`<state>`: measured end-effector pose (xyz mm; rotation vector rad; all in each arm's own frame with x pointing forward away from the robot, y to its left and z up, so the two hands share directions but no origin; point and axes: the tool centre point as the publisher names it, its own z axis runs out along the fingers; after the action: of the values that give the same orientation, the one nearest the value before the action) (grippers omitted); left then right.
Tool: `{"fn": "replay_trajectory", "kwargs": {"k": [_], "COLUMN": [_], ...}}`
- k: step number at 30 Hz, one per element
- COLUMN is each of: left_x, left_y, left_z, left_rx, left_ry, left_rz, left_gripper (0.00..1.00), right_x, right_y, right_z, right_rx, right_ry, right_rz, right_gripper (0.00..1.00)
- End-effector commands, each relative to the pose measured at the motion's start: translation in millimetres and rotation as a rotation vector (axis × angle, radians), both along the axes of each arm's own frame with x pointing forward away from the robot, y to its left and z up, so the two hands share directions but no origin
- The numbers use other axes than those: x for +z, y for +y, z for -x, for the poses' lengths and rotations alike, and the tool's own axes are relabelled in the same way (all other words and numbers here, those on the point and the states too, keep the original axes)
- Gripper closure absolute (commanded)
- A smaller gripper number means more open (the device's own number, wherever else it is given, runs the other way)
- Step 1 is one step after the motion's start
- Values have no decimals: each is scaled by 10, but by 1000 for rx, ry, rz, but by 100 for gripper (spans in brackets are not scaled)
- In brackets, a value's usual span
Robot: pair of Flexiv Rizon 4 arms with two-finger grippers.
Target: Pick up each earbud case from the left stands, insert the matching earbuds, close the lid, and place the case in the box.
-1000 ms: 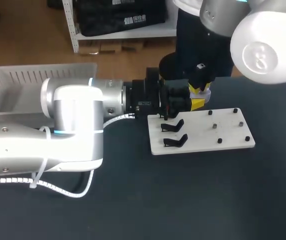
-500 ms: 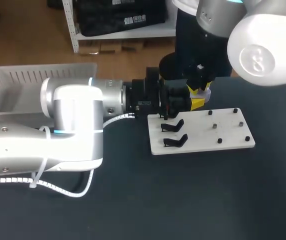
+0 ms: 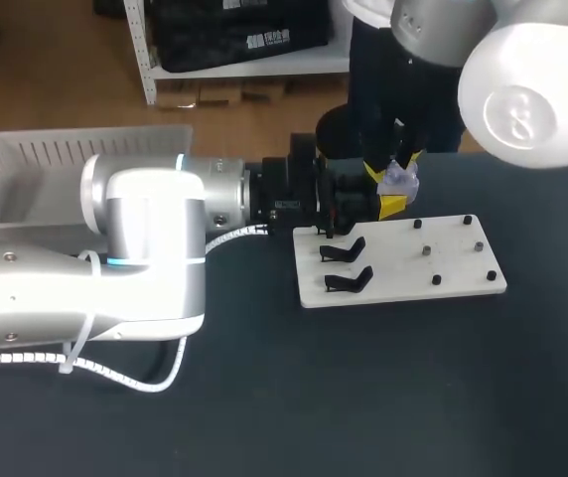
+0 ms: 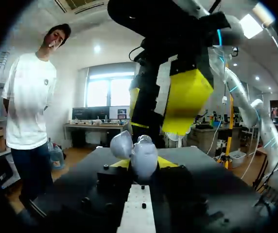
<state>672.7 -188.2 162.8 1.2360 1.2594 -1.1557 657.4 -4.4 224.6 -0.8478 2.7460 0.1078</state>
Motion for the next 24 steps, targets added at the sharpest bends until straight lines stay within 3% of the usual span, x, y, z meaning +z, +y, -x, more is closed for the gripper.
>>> {"fn": "replay_trajectory", "kwargs": {"k": [1, 7, 16, 19, 24], "left_x": [-14, -14, -14, -14, -14], "left_y": [-1, -1, -1, -1, -1], "left_z": [13, 13, 13, 13, 13], "left_rx": [6, 6, 6, 6, 6], "left_ry": [-4, -4, -4, -4, -4], "left_rz": [6, 6, 6, 6, 6], "left_gripper": [100, 100, 100, 100, 100], "right_x": [83, 61, -215, -294, -334], "right_y": [-54, -49, -211, -264, -316], "right_z": [-29, -371, -749, -753, -551], "right_rx": [-27, -112, -224, -249, -253], "right_ry": [-36, -72, -65, -53, -35], "right_rz": [-36, -100, -97, -93, -79], "right_gripper": [56, 55, 55, 56, 56]}}
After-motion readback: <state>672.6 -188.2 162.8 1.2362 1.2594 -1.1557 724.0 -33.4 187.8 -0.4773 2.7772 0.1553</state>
